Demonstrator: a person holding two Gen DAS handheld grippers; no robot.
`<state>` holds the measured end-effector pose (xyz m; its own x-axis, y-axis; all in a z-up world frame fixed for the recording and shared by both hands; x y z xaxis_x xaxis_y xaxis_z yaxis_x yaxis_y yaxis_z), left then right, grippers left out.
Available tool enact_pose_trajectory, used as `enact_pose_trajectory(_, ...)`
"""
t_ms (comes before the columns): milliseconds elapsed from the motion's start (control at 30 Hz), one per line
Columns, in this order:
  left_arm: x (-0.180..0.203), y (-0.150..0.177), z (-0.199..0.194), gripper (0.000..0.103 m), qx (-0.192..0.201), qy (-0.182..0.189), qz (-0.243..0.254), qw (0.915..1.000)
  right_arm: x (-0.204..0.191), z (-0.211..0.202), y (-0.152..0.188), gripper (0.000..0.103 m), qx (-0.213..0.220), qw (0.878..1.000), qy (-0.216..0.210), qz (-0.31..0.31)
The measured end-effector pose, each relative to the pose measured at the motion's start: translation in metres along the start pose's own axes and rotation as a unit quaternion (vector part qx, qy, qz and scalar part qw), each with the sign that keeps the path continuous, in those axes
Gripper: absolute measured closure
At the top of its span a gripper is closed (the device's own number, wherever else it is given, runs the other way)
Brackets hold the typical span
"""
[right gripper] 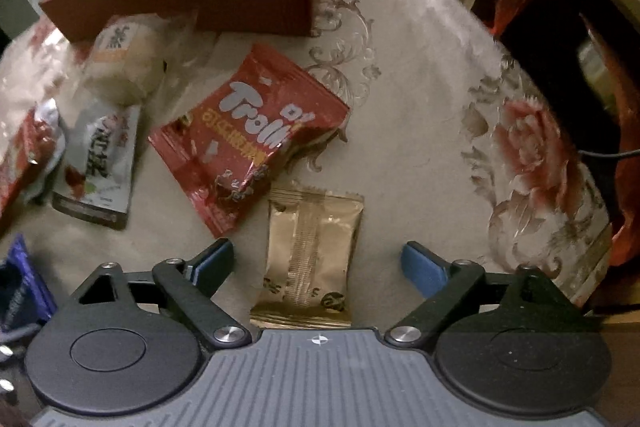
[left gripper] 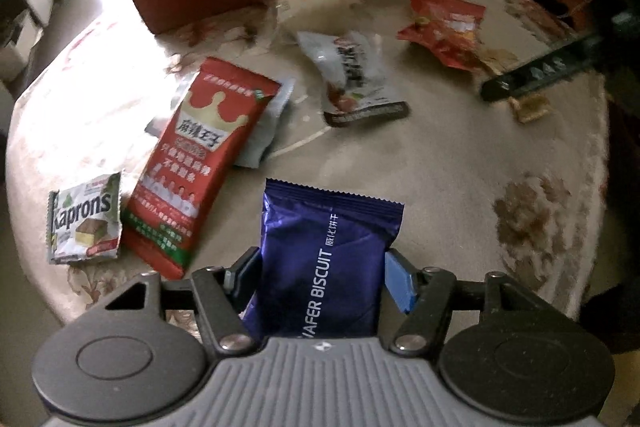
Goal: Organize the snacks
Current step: 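Grasp the gold wrapped snack with the right gripper while the left holds the blue pack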
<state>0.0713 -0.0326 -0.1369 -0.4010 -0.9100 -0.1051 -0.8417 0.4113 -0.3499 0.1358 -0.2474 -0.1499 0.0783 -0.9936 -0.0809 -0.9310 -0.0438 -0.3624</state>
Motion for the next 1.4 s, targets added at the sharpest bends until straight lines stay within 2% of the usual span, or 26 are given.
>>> enact_pose_trajectory(133, 0.000, -0.004, 0.003, 0.029, 0.002, -0.012, -0.001, 0.9999, -0.003, 0.001, 0.005, 0.006, 0.005, 1.000, -0.002, 0.001)
enact_pose_trajectory(167, 0.000, -0.004, 0.004, 0.024, 0.002, -0.017, -0.002, 0.9999, -0.003, 0.002, 0.005, 0.001, 0.001, 1.000, -0.005, -0.002)
enact_pose_trajectory(200, -0.001, -0.004, 0.004, 0.017, 0.003, -0.024, 0.000, 0.9997, -0.004, 0.004, 0.007, 0.000, -0.004, 1.000, -0.007, -0.002)
enact_pose_trajectory(233, -0.003, -0.003, 0.006, 0.014, 0.002, -0.029, -0.001, 0.9996, -0.004, 0.005, 0.007, 0.000, -0.002, 1.000, -0.006, -0.005)
enact_pose_trajectory(333, -0.011, -0.002, 0.011, 0.010, -0.010, -0.019, -0.026, 0.9994, -0.004, 0.003, 0.009, 0.001, -0.002, 1.000, -0.007, -0.011)
enact_pose_trajectory(400, -0.010, -0.002, 0.011, 0.013, -0.011, -0.022, -0.023, 0.9994, -0.005, 0.000, 0.013, 0.006, 0.000, 1.000, -0.009, -0.024)
enact_pose_trajectory(433, -0.008, -0.002, 0.009, 0.017, -0.010, -0.021, -0.022, 0.9995, -0.007, -0.003, 0.016, 0.011, 0.001, 1.000, -0.010, -0.027)
enact_pose_trajectory(467, -0.006, -0.002, 0.006, 0.027, -0.007, -0.019, -0.018, 0.9996, -0.008, -0.006, 0.019, 0.021, 0.002, 0.999, -0.012, -0.031)
enact_pose_trajectory(500, -0.003, -0.002, 0.003, 0.033, -0.006, -0.017, -0.013, 0.9998, -0.010, -0.010, 0.020, 0.028, 0.004, 0.999, -0.014, -0.035)
enact_pose_trajectory(533, 0.000, -0.002, 0.001, 0.033, -0.005, -0.020, -0.007, 0.9998, -0.011, -0.014, 0.022, 0.040, 0.007, 0.999, -0.016, -0.037)
enact_pose_trajectory(567, 0.002, -0.001, 0.000, 0.034, -0.003, -0.025, -0.004, 0.9997, -0.010, -0.018, 0.026, 0.047, 0.009, 0.999, -0.013, -0.038)
enact_pose_trajectory(733, 0.004, 0.000, -0.006, 0.035, 0.001, -0.021, -0.008, 0.9998, -0.006, -0.029, 0.041, 0.055, 0.013, 1.000, -0.019, -0.020)
enact_pose_trajectory(833, 0.004, -0.002, -0.011, 0.035, 0.009, -0.015, -0.014, 0.9998, -0.007, -0.042, 0.048, 0.056, 0.021, 0.999, -0.021, -0.014)
enact_pose_trajectory(967, 0.006, -0.001, -0.012, 0.035, 0.009, -0.012, -0.009, 0.9998, -0.014, -0.039, 0.057, 0.056, 0.014, 0.999, -0.021, -0.020)
enact_pose_trajectory(1100, 0.005, 0.004, -0.003, 0.034, -0.008, -0.009, -0.012, 0.9998, -0.020, -0.030, 0.061, 0.052, 0.000, 0.999, -0.016, -0.038)
enact_pose_trajectory(1133, 0.004, 0.004, -0.001, 0.032, -0.008, -0.012, -0.014, 0.9998, -0.020, -0.030, 0.060, 0.047, 0.000, 0.999, -0.013, -0.040)
enact_pose_trajectory(1167, 0.003, 0.002, 0.000, 0.030, -0.007, -0.012, -0.013, 0.9998, -0.017, -0.029, 0.057, 0.036, 0.003, 0.999, -0.009, -0.034)
enact_pose_trajectory(1200, 0.003, 0.002, 0.001, 0.027, -0.006, -0.013, -0.011, 0.9998, -0.012, -0.028, 0.055, 0.030, 0.005, 1.000, -0.004, -0.026)
enact_pose_trajectory(1233, 0.002, 0.002, 0.002, 0.023, -0.006, -0.016, -0.010, 0.9998, -0.007, -0.025, 0.054, 0.018, 0.003, 1.000, 0.001, -0.020)
enact_pose_trajectory(1267, 0.000, 0.002, 0.003, 0.016, -0.008, -0.021, -0.011, 0.9997, -0.002, -0.022, 0.054, 0.011, 0.001, 1.000, 0.007, -0.013)
enact_pose_trajectory(1300, -0.003, 0.004, 0.004, 0.014, -0.009, -0.023, -0.014, 0.9996, 0.000, -0.021, 0.054, 0.011, 0.001, 1.000, 0.003, -0.006)
enact_pose_trajectory(1400, -0.006, 0.007, 0.004, 0.015, -0.014, -0.022, -0.023, 0.9994, 0.002, -0.021, 0.056, 0.011, 0.010, 1.000, -0.009, 0.005)
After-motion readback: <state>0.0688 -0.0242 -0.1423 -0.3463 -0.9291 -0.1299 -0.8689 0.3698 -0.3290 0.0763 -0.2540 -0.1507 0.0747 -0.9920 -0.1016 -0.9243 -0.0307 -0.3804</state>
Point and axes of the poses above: each gripper's, at about its wrist camera, not at the fingertips, and z roughly the way its jaws point, x to its right, y to its underside, the point moved 8 cm from there along z, roughly the way its jaws point, and after that the axes turned 7 degrees about -y, right-handed, at the moved point
